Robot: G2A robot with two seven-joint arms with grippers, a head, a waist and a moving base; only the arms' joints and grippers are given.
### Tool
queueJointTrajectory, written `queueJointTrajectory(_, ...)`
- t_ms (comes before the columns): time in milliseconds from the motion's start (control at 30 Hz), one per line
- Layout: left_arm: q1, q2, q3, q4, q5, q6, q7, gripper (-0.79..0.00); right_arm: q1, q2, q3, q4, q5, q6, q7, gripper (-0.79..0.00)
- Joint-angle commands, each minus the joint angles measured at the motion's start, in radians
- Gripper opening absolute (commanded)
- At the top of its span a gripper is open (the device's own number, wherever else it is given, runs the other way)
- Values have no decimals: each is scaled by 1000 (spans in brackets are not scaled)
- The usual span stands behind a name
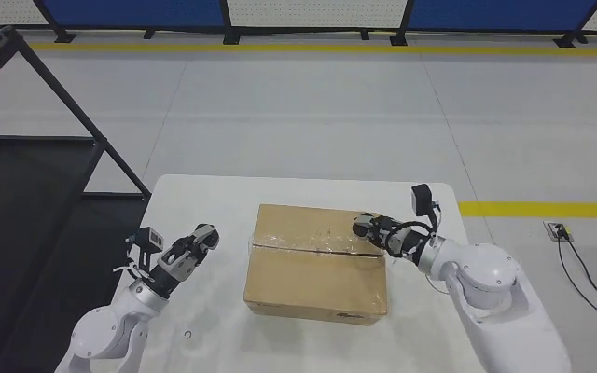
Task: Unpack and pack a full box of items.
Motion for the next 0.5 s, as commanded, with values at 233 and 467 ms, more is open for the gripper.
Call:
queueJointTrajectory(233, 46, 3, -63, -15, -76, -87, -40, 0, -105, 2, 123, -54, 140, -257, -75, 0)
queueJointTrajectory(467, 46, 3, -63, -15, -76, -87, -40, -194, -105, 2, 123, -54, 139, -257, -75, -157)
